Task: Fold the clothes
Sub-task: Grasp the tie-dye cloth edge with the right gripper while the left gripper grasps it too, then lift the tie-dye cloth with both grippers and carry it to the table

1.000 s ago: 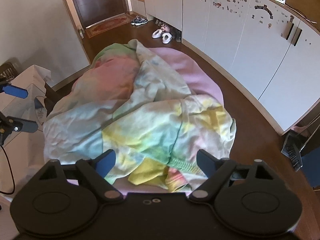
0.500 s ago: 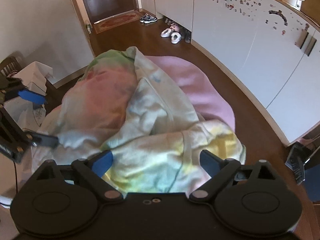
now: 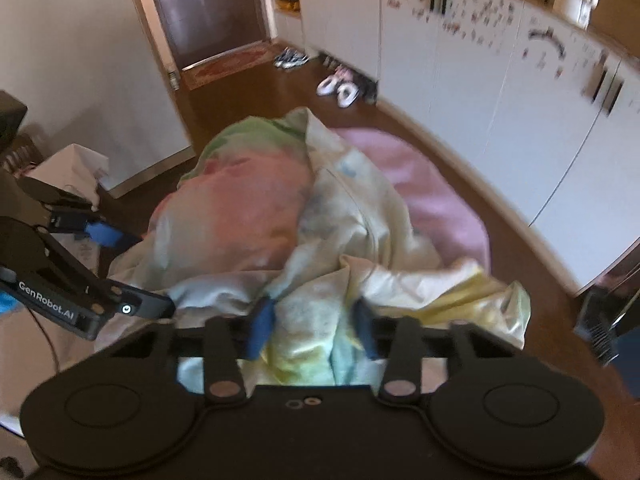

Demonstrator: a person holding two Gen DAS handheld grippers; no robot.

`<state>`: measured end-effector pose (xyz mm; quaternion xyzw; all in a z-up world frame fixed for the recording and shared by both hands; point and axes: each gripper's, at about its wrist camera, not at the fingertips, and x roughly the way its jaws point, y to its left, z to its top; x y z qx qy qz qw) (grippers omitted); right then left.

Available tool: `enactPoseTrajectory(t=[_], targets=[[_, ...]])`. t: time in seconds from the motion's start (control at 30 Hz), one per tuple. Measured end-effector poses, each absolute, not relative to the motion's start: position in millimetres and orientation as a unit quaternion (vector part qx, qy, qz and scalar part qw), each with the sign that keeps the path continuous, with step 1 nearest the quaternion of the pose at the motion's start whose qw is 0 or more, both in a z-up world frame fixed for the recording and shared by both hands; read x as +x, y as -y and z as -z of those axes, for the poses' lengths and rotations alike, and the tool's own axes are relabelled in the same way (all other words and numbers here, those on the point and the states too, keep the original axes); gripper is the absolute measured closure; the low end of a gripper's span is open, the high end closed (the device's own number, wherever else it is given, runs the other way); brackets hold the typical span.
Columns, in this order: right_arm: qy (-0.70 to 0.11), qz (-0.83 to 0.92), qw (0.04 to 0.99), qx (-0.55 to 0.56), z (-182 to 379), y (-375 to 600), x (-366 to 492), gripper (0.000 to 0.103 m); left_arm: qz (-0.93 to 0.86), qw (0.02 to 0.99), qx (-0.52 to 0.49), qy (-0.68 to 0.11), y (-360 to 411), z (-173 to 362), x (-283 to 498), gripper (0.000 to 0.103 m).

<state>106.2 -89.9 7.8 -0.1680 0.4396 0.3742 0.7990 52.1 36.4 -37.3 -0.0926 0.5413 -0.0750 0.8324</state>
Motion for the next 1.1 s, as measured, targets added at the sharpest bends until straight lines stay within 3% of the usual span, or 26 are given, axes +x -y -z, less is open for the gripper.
enactPoseTrajectory(t=[0.13, 0.27, 0.4, 0.43, 0.6, 0.77, 0.87, 0.9, 0.93, 1.0, 1.1], targets=[[-0.320, -0.377, 0.836, -0.238, -38.9, 87.1, 71.1, 0.000, 0.075, 0.852, -0.074, -0.514, -30.9, 19.6, 34.0, 0.062], [-0.298, -0.404, 0.839, -0.210, -69.9, 90.2, 57.0, 0.000, 0.080, 0.873, -0.070, -0.475, -31.9, -2.3, 13.3, 0.083], [-0.312, -0.436, 0.826, -0.175, -78.3, 83.1, 46.5, 0.000, 0.084, 0.891, -0.090, -0.437, -39.7, -18.9, -10.2, 0.087], [-0.313, -0.446, 0.822, -0.166, -80.3, 80.3, 43.2, 0.000, 0.082, 0.895, -0.095, -0.428, -43.8, -21.9, -17.8, 0.100], [-0.290, -0.470, 0.821, -0.144, -96.1, 58.6, 24.0, 0.000, 0.051, 0.917, -0.123, -0.377, -74.0, -41.0, -67.3, 0.103], [-0.257, -0.484, 0.830, -0.104, -130.3, 37.6, -0.2, 0.000, 0.014, 0.919, -0.121, -0.375, -105.4, -36.3, -110.1, 0.103], [-0.246, -0.501, 0.823, -0.103, -147.6, 20.4, -25.3, 0.000, 0.024, 0.912, -0.147, -0.383, -128.4, -28.5, -133.7, 0.091], [-0.238, -0.505, 0.823, -0.106, -153.8, 12.7, -37.4, 0.000, 0.023, 0.913, -0.147, -0.380, -135.4, -27.3, -142.1, 0.075], [-0.232, -0.509, 0.822, -0.107, -159.8, 4.3, -48.3, 0.000, 0.022, 0.915, -0.147, -0.375, -141.8, -25.9, -153.2, 0.052], [-0.227, -0.522, 0.815, -0.106, -171.2, -15.0, -72.6, 0.000, 0.019, 0.923, -0.148, -0.355, -155.8, -26.8, -178.6, 0.022], [-0.220, -0.543, 0.804, -0.106, -185.6, -44.7, -109.3, 0.000, 0.019, 0.938, -0.145, -0.314, -173.2, -28.5, -221.2, 0.018]])
